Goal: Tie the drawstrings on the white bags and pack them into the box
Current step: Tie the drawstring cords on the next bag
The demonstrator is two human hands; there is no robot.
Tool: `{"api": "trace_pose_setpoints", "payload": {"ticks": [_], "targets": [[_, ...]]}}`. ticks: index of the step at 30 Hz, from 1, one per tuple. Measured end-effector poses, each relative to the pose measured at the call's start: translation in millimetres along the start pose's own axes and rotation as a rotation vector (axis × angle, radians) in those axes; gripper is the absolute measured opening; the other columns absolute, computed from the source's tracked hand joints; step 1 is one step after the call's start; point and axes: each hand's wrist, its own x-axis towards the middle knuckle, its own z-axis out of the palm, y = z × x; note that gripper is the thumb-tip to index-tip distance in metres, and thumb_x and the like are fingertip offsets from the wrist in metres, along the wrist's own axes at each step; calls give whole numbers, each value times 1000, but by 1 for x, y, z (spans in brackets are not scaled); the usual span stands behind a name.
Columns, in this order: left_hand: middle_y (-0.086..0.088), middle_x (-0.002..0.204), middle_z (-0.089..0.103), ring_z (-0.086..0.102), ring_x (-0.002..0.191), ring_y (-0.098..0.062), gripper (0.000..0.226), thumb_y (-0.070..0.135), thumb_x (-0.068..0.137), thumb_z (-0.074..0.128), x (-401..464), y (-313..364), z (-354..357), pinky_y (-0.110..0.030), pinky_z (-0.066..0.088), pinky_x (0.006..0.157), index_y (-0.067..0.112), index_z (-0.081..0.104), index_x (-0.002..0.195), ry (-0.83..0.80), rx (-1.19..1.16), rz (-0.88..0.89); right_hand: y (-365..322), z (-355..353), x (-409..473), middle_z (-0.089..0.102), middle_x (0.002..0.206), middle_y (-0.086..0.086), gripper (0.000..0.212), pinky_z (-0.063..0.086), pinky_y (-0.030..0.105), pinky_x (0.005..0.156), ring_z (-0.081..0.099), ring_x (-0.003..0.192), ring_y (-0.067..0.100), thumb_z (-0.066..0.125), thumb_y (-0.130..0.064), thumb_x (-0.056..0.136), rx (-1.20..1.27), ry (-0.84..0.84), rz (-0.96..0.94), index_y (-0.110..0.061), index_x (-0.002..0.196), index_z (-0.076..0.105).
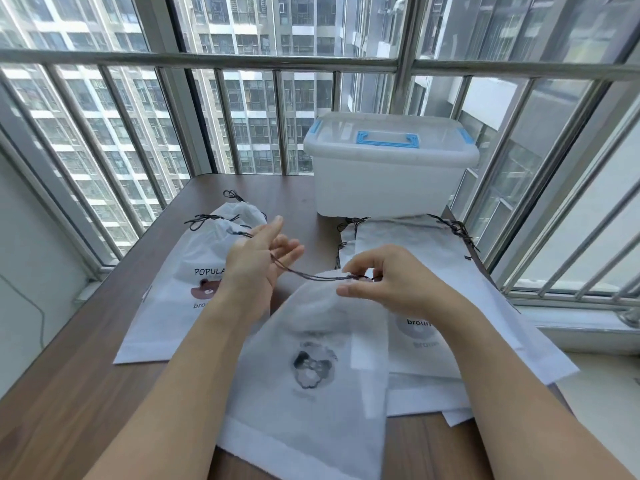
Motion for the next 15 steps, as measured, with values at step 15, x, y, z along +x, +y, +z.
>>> {"api": "trace_pose_setpoints", "payload": {"ticks": [15], "targets": [[18,57,54,51,56,-4,30,49,95,57,-20,-31,4,-17,37,54,22,71,90,-436,1136,526,9,11,8,72,77,-11,16,47,34,66,61,70,18,76,-37,88,253,142,-52,-21,89,79]]}}
